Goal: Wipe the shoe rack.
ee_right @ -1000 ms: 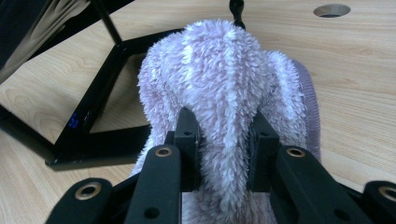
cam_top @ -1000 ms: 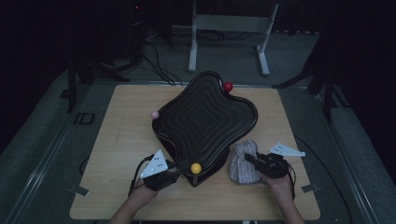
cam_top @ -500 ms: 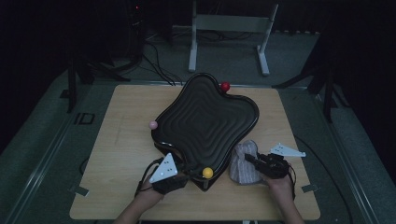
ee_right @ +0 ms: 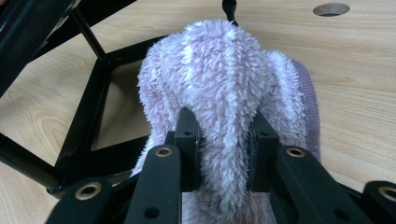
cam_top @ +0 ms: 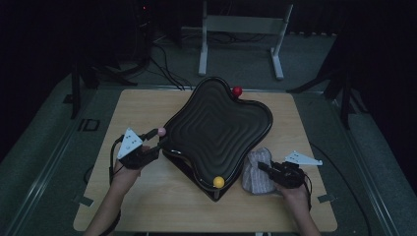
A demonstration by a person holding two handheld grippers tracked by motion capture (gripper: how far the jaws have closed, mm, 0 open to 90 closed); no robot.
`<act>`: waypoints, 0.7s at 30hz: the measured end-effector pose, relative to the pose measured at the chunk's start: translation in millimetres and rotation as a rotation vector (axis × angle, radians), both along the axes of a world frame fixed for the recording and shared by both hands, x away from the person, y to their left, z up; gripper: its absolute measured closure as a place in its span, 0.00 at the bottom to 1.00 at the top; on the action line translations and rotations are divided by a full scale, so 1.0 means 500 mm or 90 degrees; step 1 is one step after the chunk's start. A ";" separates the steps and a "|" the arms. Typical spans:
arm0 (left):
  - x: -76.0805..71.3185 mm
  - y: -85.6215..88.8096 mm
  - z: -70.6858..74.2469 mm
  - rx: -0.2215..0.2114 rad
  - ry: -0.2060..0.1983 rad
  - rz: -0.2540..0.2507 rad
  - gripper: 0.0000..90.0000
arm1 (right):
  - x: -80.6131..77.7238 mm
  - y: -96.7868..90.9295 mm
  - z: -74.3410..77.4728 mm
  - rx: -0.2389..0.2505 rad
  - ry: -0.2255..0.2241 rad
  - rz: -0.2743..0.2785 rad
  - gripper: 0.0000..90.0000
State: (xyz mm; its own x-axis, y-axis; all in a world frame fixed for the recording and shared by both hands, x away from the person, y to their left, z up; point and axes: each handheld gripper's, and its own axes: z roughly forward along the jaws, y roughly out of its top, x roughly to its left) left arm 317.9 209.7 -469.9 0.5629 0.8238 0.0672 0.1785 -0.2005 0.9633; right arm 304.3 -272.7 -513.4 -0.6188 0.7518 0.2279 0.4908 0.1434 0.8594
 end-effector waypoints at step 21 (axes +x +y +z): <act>0.067 0.011 -0.033 -0.026 0.044 -0.004 0.66 | -0.009 -0.009 -0.004 0.006 0.010 0.002 0.79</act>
